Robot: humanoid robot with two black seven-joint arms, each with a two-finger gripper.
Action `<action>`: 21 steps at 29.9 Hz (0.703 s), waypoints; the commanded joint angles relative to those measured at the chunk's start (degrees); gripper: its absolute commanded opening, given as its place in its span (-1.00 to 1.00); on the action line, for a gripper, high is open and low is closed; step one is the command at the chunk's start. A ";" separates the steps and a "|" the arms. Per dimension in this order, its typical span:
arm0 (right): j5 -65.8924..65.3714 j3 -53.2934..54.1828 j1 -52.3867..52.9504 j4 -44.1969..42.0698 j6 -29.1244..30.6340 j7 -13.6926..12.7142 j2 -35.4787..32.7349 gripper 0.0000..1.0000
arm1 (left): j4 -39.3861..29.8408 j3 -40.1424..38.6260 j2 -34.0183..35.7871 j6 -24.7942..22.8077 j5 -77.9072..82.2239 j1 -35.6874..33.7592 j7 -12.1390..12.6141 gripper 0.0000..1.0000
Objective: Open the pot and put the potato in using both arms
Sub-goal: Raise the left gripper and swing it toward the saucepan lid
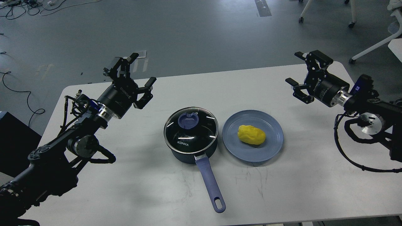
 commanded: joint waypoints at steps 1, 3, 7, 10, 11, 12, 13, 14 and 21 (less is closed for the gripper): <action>0.00 -0.06 -0.18 -0.02 0.00 0.01 0.00 0.92 | 0.46 0.05 -1.09 0.09 0.17 0.17 0.02 0.95; 0.00 -0.06 -0.18 -0.02 0.00 0.01 0.00 0.92 | 0.55 0.05 -1.27 0.09 0.35 0.17 -0.07 0.95; -0.08 -0.06 -0.09 -0.02 0.00 0.01 -0.26 0.92 | 0.72 0.14 -0.92 -0.09 0.01 -0.62 0.46 0.95; -0.08 -0.41 0.09 0.07 0.00 0.01 -0.52 0.92 | 1.51 -1.70 0.04 -0.44 -0.53 -0.97 -0.24 0.95; -0.17 -0.50 0.17 0.16 0.00 0.01 -0.52 0.92 | 1.69 -2.23 0.65 -0.44 -0.53 -1.06 -0.25 0.95; -0.17 -0.68 0.18 0.33 0.00 0.01 -0.52 0.92 | 1.87 -2.93 1.96 -0.53 0.00 -1.24 0.02 0.95; -0.17 -0.68 0.18 0.42 0.00 0.01 -0.61 0.92 | 1.87 -2.94 2.59 -0.62 0.61 -1.67 -0.07 0.95; -0.17 -0.68 0.18 0.51 0.00 0.01 -0.61 0.92 | 1.87 -2.94 3.20 -0.79 0.88 -2.29 -0.16 0.95; -0.26 -0.94 -0.26 0.51 0.00 0.01 -0.87 0.95 | -7.06 -2.85 10.04 -1.06 15.15 -10.72 -0.38 0.96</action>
